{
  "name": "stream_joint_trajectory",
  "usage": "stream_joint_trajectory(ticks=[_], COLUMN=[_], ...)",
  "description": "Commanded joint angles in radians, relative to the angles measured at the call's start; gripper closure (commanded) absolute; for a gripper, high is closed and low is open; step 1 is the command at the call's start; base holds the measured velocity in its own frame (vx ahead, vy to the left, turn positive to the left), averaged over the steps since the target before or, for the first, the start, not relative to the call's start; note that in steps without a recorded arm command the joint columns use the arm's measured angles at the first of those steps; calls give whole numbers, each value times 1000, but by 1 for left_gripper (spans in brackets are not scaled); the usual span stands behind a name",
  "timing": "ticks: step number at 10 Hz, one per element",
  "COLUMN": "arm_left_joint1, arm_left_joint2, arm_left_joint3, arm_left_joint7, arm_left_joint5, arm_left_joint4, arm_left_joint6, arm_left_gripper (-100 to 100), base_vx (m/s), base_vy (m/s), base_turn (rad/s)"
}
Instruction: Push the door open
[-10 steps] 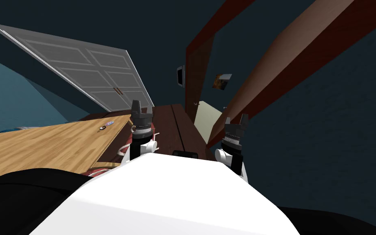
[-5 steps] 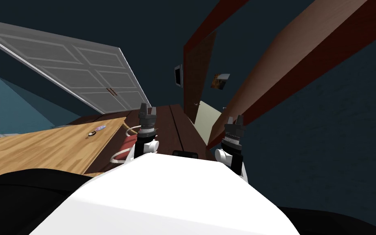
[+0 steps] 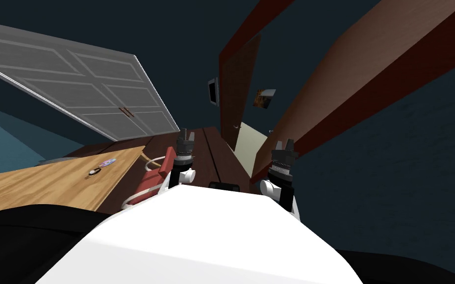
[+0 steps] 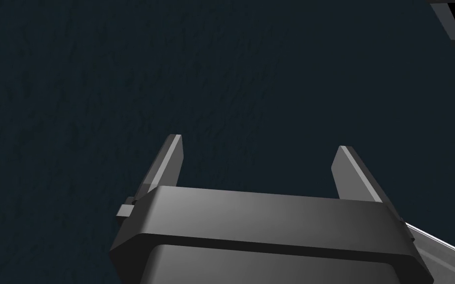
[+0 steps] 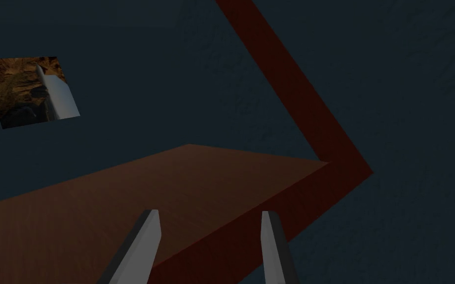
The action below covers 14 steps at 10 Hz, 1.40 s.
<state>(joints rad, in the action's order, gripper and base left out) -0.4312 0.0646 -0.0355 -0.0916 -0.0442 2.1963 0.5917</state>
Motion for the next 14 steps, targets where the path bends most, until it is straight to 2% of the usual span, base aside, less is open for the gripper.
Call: stream_joint_trajectory(ticks=[1,8,14], arm_left_joint1=[15,56,108], arm_left_joint2=[6,22,36], arm_left_joint3=[-16,-55,-106], arm_left_joint7=[-1,-1,-1], arm_left_joint5=[6,24,48], arm_left_joint4=[-36,-147,-289], arm_left_joint6=[1,15,32], arm_left_gripper=[-100,-100,-100], base_vx=[146,104,141], base_vy=[56,39,55], base_turn=[-91,-58,-89])
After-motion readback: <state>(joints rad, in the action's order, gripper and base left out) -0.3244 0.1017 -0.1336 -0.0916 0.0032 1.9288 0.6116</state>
